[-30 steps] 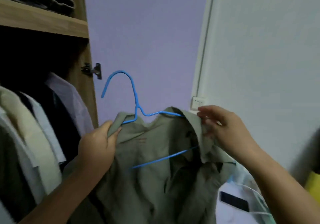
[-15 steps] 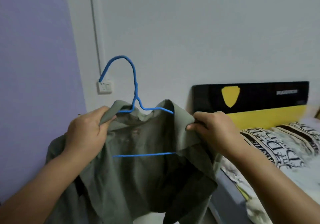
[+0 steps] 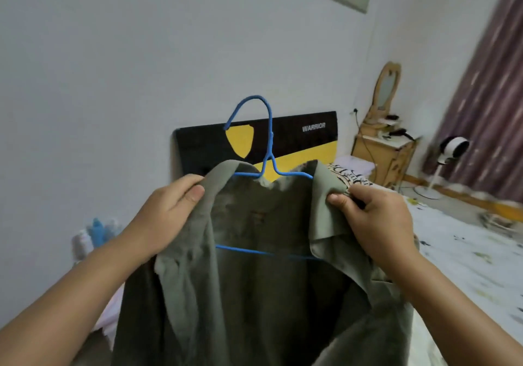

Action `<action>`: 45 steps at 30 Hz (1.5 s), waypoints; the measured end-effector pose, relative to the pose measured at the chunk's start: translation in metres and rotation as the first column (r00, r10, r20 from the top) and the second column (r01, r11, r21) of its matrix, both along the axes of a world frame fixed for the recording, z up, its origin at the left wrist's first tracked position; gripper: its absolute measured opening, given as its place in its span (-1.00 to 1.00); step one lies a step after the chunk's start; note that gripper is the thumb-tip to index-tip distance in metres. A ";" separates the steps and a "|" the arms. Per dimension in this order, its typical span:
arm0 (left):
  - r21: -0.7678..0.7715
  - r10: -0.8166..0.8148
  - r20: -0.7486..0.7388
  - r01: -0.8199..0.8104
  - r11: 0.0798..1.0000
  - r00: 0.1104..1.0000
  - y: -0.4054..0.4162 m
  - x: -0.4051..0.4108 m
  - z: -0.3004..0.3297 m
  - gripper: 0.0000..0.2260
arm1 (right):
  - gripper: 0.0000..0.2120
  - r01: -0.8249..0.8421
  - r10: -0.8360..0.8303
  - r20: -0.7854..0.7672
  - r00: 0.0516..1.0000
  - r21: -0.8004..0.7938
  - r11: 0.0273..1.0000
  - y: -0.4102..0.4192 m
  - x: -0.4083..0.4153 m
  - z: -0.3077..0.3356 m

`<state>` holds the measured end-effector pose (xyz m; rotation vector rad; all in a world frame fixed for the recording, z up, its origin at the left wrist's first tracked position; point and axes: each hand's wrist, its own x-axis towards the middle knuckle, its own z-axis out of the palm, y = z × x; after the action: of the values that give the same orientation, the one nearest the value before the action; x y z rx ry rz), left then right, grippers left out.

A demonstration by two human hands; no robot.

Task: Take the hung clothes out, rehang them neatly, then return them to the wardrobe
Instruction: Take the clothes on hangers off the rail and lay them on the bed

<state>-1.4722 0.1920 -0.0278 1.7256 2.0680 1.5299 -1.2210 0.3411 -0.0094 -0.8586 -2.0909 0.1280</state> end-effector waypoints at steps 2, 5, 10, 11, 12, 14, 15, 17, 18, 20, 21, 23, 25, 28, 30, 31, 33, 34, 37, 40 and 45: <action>-0.054 -0.025 -0.070 0.021 0.998 0.997 0.037 0.022 -0.008 -0.83 | -0.58 0.060 -0.060 0.003 0.998 -0.018 0.998 0.018 0.036 -0.003; -0.102 -0.051 -0.108 0.040 0.994 0.993 0.090 0.065 -0.017 -0.93 | -0.56 0.160 -0.159 0.029 0.987 -0.042 0.986 0.044 0.088 -0.011; -0.094 -0.119 -0.131 0.108 0.990 0.984 0.163 0.126 -0.029 -0.95 | -0.58 0.329 -0.324 0.067 0.944 -0.094 0.940 0.073 0.159 -0.021; -0.100 -0.139 -0.132 0.126 0.987 0.982 0.176 0.135 -0.030 -0.96 | -0.59 0.356 -0.351 0.068 0.934 -0.112 0.928 0.078 0.170 -0.024; -0.106 -0.159 -0.136 0.145 0.984 0.978 0.190 0.143 -0.031 -0.97 | -0.59 0.383 -0.378 0.066 0.924 -0.129 0.915 0.082 0.180 -0.026; -0.123 -0.196 -0.159 0.177 0.976 0.968 0.215 0.158 -0.033 -0.98 | -0.61 0.434 -0.430 0.062 0.901 -0.161 0.886 0.090 0.196 -0.032; -0.127 -0.217 -0.168 0.197 0.972 0.962 0.228 0.164 -0.035 -0.98 | -0.62 0.460 -0.457 0.060 0.887 -0.176 0.870 0.094 0.203 -0.035; -0.130 -0.267 -0.173 0.247 0.960 0.948 0.255 0.174 -0.038 -0.97 | -0.62 0.507 -0.508 0.053 0.860 -0.210 0.836 0.104 0.214 -0.041; -0.133 -0.292 -0.172 0.271 0.953 0.941 0.268 0.177 -0.040 -0.97 | -0.62 0.526 -0.529 0.054 0.847 -0.228 0.819 0.109 0.218 -0.044; -0.138 -0.341 -0.178 0.319 0.938 0.923 0.295 0.181 -0.047 -0.98 | -0.60 0.567 -0.571 0.062 0.818 -0.250 0.785 0.121 0.222 -0.050; -0.141 -0.366 -0.179 0.344 0.928 0.913 0.309 0.182 -0.050 -0.99 | -0.58 0.586 -0.592 0.063 0.803 -0.261 0.767 0.128 0.223 -0.053; -0.165 -0.413 -0.172 0.387 0.907 0.894 0.337 0.182 -0.058 -0.98 | -0.56 0.625 -0.634 0.069 0.770 -0.286 0.727 0.142 0.222 -0.059; -0.195 -0.443 -0.165 0.412 0.890 0.881 0.366 0.180 -0.064 -0.93 | -0.54 0.659 -0.668 0.087 0.739 -0.305 0.688 0.158 0.218 -0.066; -0.216 -0.466 -0.174 0.428 0.878 0.868 0.407 0.180 -0.072 -0.90 | -0.53 0.689 -0.704 0.093 0.704 -0.329 0.645 0.183 0.214 -0.077; -0.226 -0.484 -0.168 0.444 0.867 0.859 0.430 0.183 -0.079 -0.88 | -0.55 0.710 -0.728 0.108 0.677 -0.353 0.609 0.199 0.212 -0.086; -0.237 -0.494 -0.157 0.453 0.859 0.855 0.440 0.185 -0.084 -0.88 | -0.56 0.723 -0.739 0.123 0.662 -0.364 0.587 0.206 0.212 -0.091; -0.262 -0.508 -0.135 0.464 0.846 0.851 0.459 0.189 -0.095 -0.86 | -0.60 0.744 -0.758 0.155 0.634 -0.391 0.542 0.221 0.212 -0.103; -0.269 -0.509 -0.124 0.465 0.843 0.852 0.467 0.191 -0.102 -0.84 | -0.63 0.748 -0.761 0.170 0.626 -0.407 0.524 0.229 0.213 -0.108; -0.276 -0.509 -0.091 0.470 0.839 0.856 0.494 0.202 -0.120 -0.84 | -0.74 0.755 -0.753 0.228 0.617 -0.442 0.485 0.253 0.217 -0.125; -0.284 -0.489 -0.072 0.452 0.845 0.869 0.522 0.217 -0.137 -0.84 | -0.81 0.772 -0.753 0.267 0.601 -0.439 0.460 0.280 0.225 -0.142; -0.316 -0.452 -0.030 0.421 0.850 0.891 0.572 0.241 -0.172 -0.85 | -0.83 0.765 -0.749 0.284 0.599 -0.479 0.431 0.336 0.243 -0.179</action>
<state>-1.2315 0.7636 -0.2003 1.9988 1.6662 0.9550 -0.9775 0.6766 -0.1884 -2.1246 -1.4668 0.2458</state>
